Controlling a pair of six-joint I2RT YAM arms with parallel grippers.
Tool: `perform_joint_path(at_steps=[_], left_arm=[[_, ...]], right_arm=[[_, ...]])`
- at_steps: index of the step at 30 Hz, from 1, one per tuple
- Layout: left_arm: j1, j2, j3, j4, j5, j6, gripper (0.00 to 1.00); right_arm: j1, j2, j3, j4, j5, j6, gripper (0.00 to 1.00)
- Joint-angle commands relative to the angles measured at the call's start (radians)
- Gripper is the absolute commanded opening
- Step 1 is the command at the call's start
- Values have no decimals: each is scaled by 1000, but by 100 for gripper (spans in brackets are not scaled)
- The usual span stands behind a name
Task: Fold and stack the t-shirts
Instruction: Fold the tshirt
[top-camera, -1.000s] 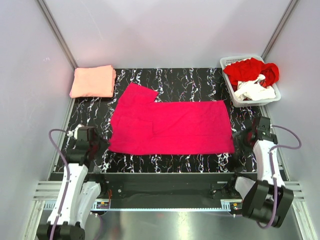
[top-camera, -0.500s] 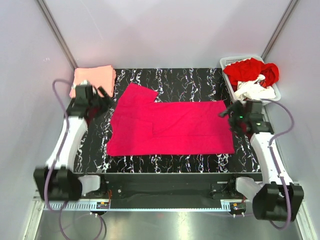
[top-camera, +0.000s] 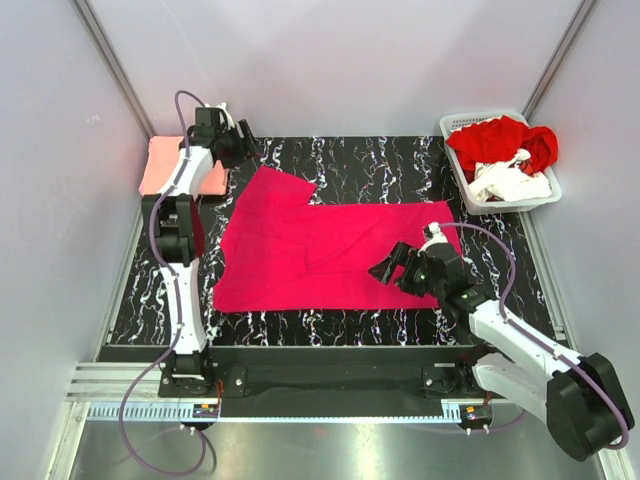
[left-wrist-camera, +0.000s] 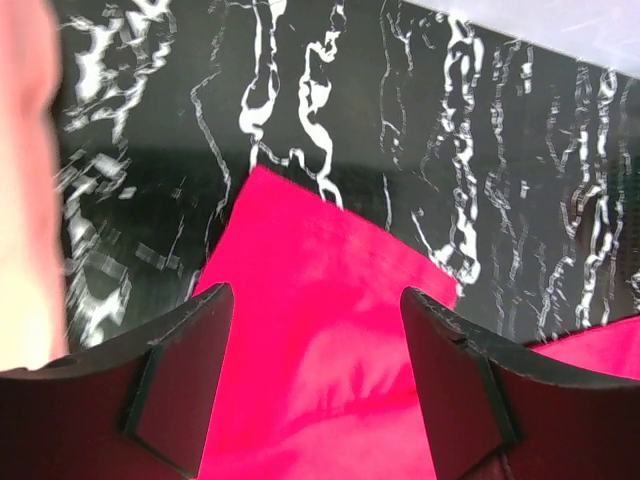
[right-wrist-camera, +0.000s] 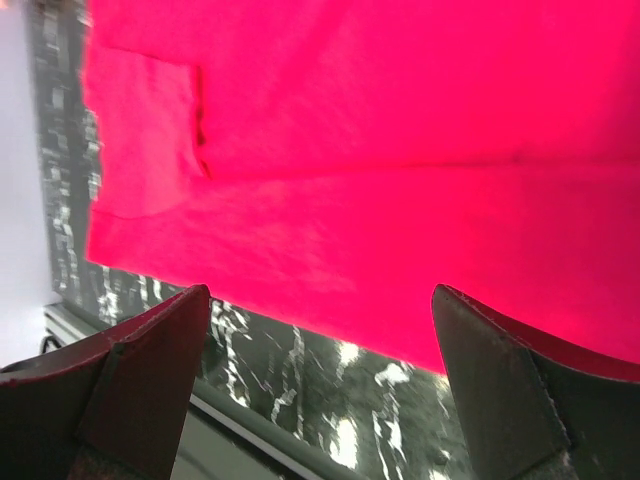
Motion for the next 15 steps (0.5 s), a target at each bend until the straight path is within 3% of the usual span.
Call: perform_joint_path(at_steps=[1, 4, 7, 15], left_arm=[[5, 117, 160, 2, 102, 1, 73], [5, 199, 236, 22, 80, -27, 75], [24, 248, 259, 53, 53, -62, 71], [29, 348, 311, 64, 49, -131, 69]], right_arm=[[5, 2, 15, 195, -24, -22, 100], [5, 71, 38, 201, -44, -20, 100], [3, 105, 53, 206, -55, -17, 100], [3, 121, 49, 227, -57, -15, 100]])
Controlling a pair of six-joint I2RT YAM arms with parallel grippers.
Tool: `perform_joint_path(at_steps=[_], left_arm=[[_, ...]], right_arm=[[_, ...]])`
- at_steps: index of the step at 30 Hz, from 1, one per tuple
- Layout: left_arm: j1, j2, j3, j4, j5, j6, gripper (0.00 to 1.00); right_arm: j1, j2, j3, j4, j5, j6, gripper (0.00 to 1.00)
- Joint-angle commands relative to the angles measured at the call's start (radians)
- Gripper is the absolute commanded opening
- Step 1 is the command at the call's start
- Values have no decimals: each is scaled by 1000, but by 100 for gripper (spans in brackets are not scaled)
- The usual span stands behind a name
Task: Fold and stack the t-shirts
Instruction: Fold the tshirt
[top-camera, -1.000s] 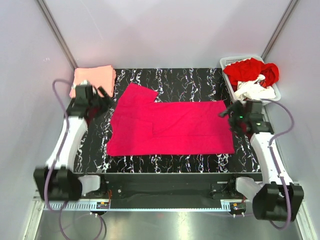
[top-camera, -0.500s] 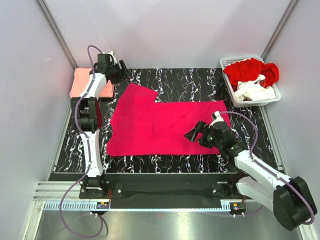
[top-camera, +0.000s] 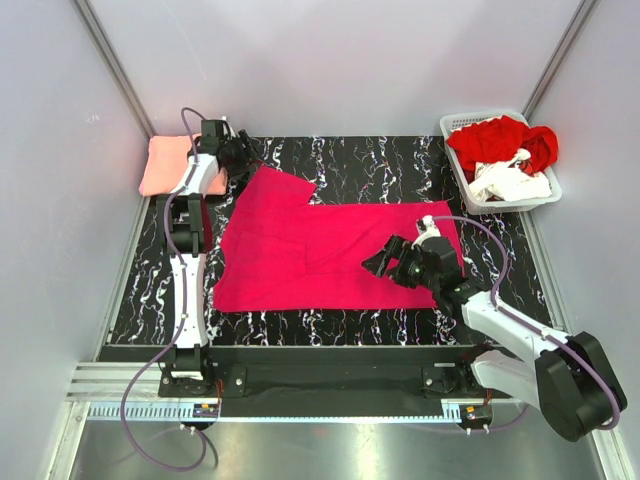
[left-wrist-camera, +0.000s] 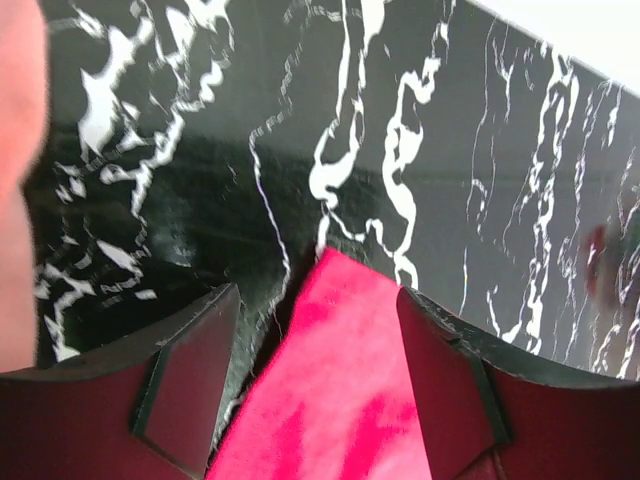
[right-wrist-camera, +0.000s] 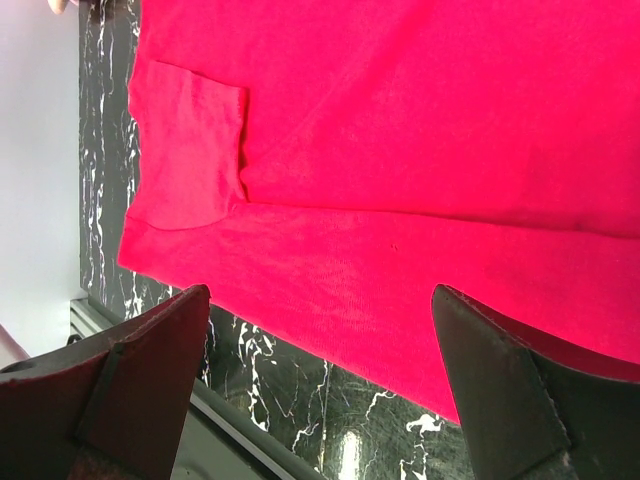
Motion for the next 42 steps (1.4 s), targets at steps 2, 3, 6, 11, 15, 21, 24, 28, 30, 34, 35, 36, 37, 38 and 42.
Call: perform_joint_path(at_steps=[2, 3, 6, 11, 15, 21, 24, 28, 30, 34, 35, 36, 37, 38, 42], left_arm=[[6, 28, 47, 47, 21, -47, 67], [5, 25, 47, 47, 23, -47, 67], [3, 22, 37, 47, 37, -41, 64], [0, 22, 35, 36, 58, -47, 56], [-8, 14, 3, 45, 73, -82, 54], [-12, -29, -118, 109, 84, -107, 47], [-14, -26, -117, 109, 93, -113, 45], [-14, -24, -115, 106, 89, -104, 39], [-14, -21, -115, 105, 89, -104, 35], [-14, -18, -114, 108, 89, -101, 27], [-12, -20, -112, 106, 81, -100, 24], [-14, -18, -108, 99, 74, -99, 23], [-14, -17, -108, 99, 69, -99, 22], [-14, -15, -106, 99, 63, -99, 20], [-35, 0, -72, 73, 49, -79, 0]], right_arm=[[0, 24, 38, 52, -16, -12, 100], [-1, 27, 38, 52, -19, -12, 100], [-15, 37, 37, 59, -30, -6, 100], [-36, 49, 31, 72, -59, 1, 100], [-53, 58, 26, 85, -79, 11, 100], [-66, 64, 25, 92, -89, 14, 100], [-73, 73, 26, 95, -100, 17, 99], [-79, 83, 26, 98, -109, 20, 100], [-82, 87, 26, 100, -112, 21, 100], [-89, 95, 28, 103, -120, 23, 100], [-90, 98, 29, 103, -122, 21, 100], [-92, 99, 29, 105, -125, 23, 100], [-93, 99, 29, 105, -125, 24, 100], [-93, 102, 29, 105, -128, 24, 100], [-102, 110, 29, 111, -138, 26, 99]])
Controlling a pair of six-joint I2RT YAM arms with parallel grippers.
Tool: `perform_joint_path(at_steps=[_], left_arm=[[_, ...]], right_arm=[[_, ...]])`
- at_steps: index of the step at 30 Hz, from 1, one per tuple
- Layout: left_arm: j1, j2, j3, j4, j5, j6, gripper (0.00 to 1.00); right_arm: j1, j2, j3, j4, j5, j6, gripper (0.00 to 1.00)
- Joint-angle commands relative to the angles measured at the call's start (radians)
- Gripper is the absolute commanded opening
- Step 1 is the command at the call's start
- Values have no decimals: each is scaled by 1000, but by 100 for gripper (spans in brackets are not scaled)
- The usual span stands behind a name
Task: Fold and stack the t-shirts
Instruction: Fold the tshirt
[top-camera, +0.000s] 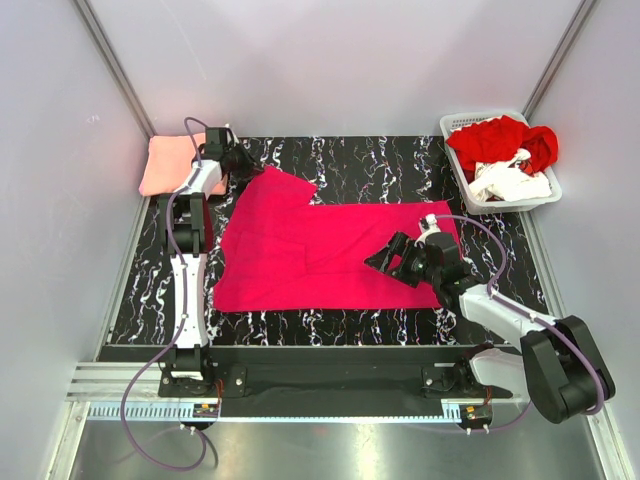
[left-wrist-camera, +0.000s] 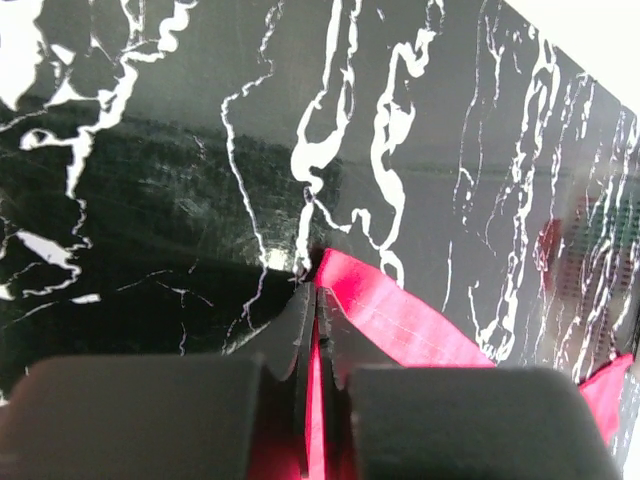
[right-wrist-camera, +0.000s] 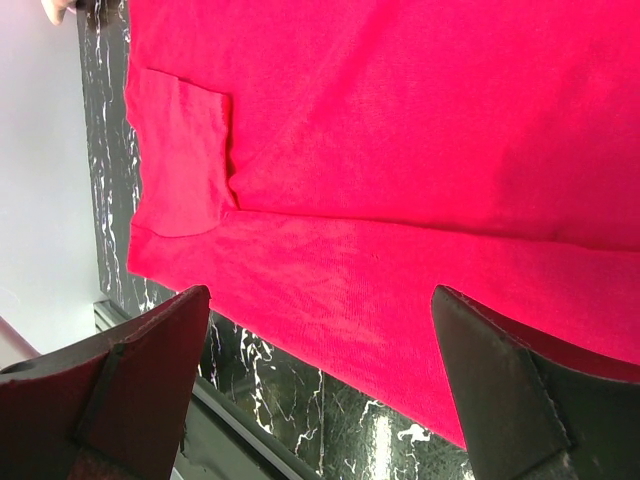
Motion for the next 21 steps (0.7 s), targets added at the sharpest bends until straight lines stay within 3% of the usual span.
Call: perform_joint_path(at_steps=[1, 21], left_arm=[[-28, 4, 34, -38, -16, 33, 0], [-39, -221, -41, -5, -14, 101, 0]], right_arm=[[-12, 8, 27, 48, -28, 5, 100], [-35, 30, 27, 63, -57, 15, 100]])
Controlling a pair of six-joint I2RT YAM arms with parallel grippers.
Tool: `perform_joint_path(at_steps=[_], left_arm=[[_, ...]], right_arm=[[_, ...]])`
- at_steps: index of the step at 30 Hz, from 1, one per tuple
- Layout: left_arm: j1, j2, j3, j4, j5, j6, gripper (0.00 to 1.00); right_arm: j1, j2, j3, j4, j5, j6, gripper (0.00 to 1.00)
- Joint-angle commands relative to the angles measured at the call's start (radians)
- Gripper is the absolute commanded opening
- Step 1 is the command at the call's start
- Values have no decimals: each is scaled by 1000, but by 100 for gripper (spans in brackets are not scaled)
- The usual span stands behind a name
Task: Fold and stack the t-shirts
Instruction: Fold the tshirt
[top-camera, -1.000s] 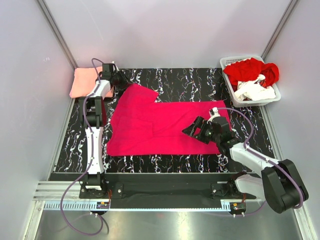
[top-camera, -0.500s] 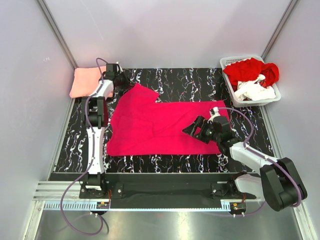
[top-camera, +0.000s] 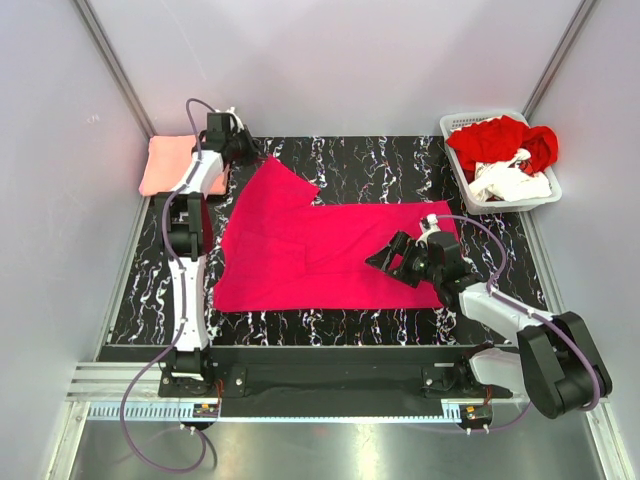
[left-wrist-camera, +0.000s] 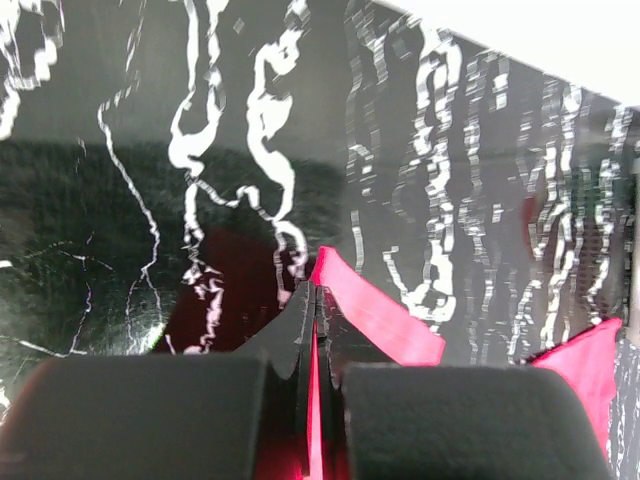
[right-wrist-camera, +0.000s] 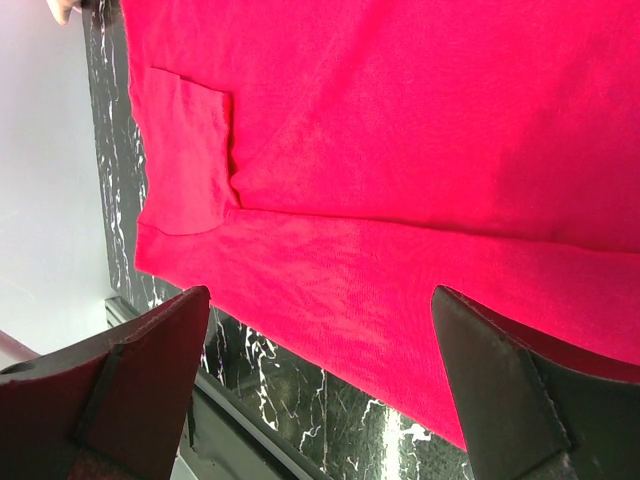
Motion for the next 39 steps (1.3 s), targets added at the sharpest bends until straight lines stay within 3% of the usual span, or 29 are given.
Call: perform_joint_path(at_steps=[1, 10, 15, 18, 21, 26, 39], left_arm=[[2, -100, -2, 19, 1, 31, 0], [2, -190, -151, 32, 35, 52, 0], [-2, -279, -307, 43, 56, 74, 0], [-8, -359, -412, 51, 56, 94, 0], [-8, -440, -507, 65, 53, 103, 0], [1, -578, -625, 40, -22, 152, 0], [94, -592, -567, -130, -62, 186, 0]], right_arm=[[-6, 6, 27, 51, -17, 8, 100], [-14, 12, 32, 49, -24, 10, 100], [-35, 6, 114, -88, 52, -1, 100], [-74, 24, 344, -321, 233, -50, 100], [-133, 125, 498, -501, 319, -111, 98], [-218, 332, 754, -664, 419, -202, 95], [-266, 776, 1273, -954, 542, -325, 89]])
